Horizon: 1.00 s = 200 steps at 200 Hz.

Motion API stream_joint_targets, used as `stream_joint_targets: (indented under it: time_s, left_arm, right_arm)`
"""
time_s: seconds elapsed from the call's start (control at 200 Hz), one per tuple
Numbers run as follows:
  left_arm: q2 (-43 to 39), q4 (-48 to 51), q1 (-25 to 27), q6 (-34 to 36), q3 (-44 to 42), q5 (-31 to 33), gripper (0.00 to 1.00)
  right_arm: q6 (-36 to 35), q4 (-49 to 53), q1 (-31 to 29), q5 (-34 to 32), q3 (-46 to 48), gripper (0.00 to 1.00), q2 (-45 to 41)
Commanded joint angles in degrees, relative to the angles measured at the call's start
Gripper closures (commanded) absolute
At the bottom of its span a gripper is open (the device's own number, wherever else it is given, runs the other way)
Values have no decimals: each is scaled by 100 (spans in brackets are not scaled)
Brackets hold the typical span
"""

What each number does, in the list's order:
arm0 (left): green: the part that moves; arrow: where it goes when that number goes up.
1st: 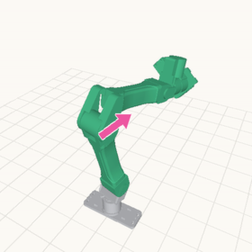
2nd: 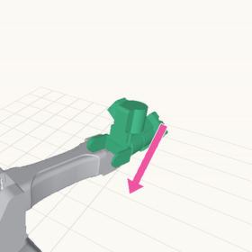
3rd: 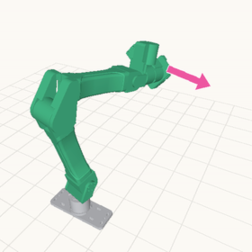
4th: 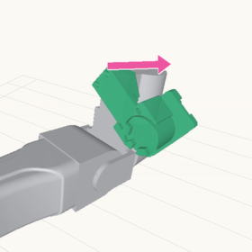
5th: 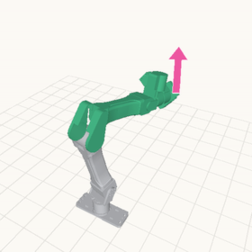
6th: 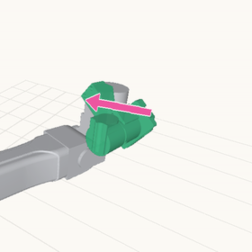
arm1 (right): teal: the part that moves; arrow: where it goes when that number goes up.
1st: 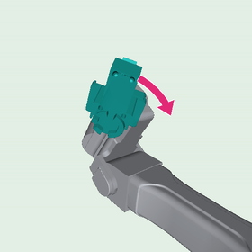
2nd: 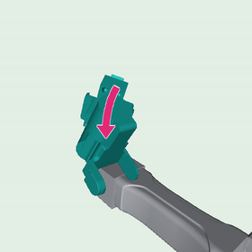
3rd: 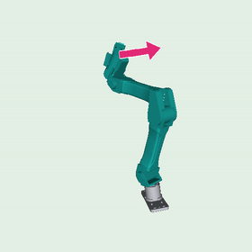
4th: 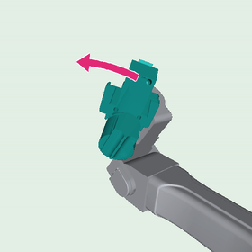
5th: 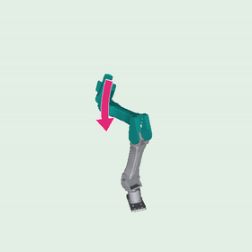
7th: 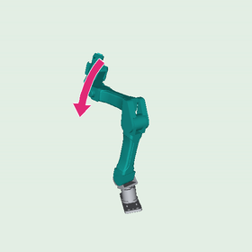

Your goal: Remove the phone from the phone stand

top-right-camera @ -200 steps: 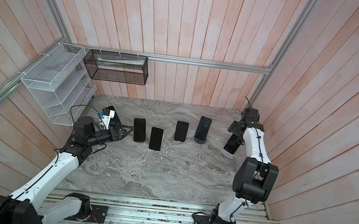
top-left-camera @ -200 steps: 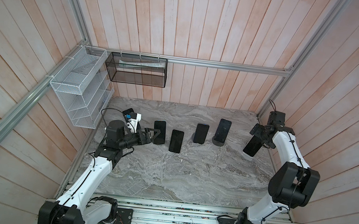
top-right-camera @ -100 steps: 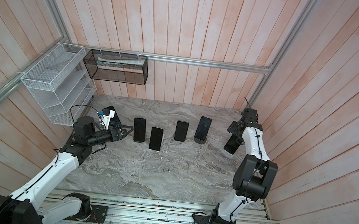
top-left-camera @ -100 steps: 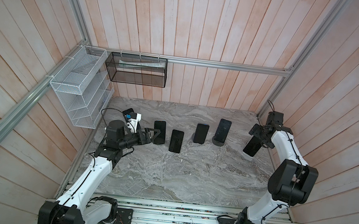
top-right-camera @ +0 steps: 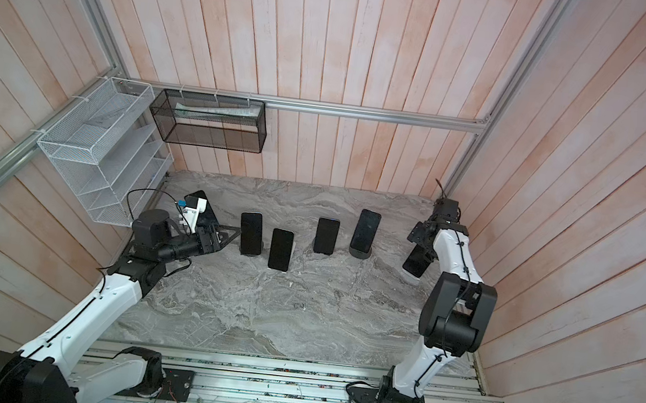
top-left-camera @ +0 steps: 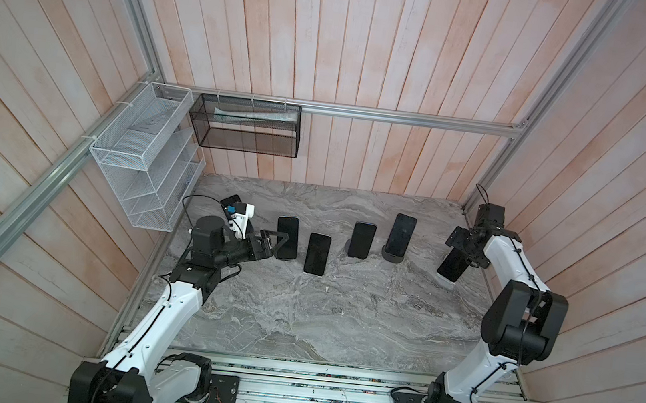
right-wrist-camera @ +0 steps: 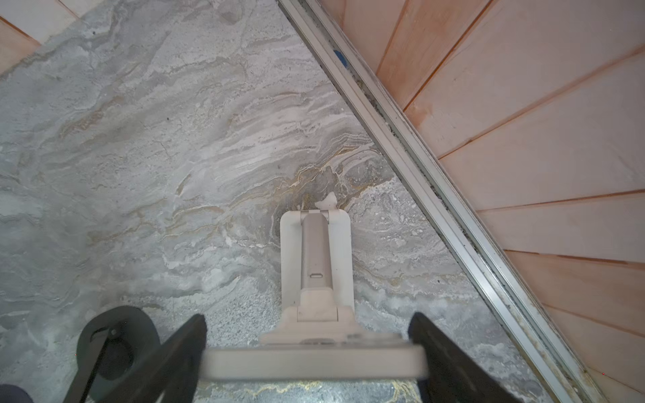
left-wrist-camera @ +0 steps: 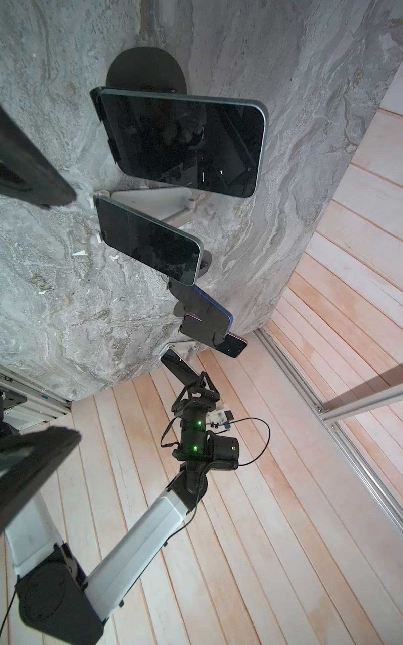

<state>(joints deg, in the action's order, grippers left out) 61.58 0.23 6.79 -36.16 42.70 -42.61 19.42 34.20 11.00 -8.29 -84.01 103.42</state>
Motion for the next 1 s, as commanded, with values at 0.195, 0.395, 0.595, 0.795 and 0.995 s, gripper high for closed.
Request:
stream_joint_targets:
  time_s: [0.195, 0.395, 0.595, 0.795, 0.995]
  left_arm:
    - [56, -92, 10, 92, 108, -19, 0]
    - [72, -87, 3, 92, 112, -28, 0]
    - [86, -111, 2, 92, 98, -41, 0]
    - [97, -113, -2, 92, 108, -54, 0]
    - [91, -120, -2, 92, 108, -72, 0]
  right_arm:
    - [-167, -179, -43, -141, 160, 17, 89]
    - [-192, -243, -40, -149, 263, 23, 47]
    - [-238, -259, -38, -170, 314, 27, 12]
    - [-263, -297, -50, -168, 341, 31, -65]
    - [-322, -291, -102, -292, 334, 34, -228]
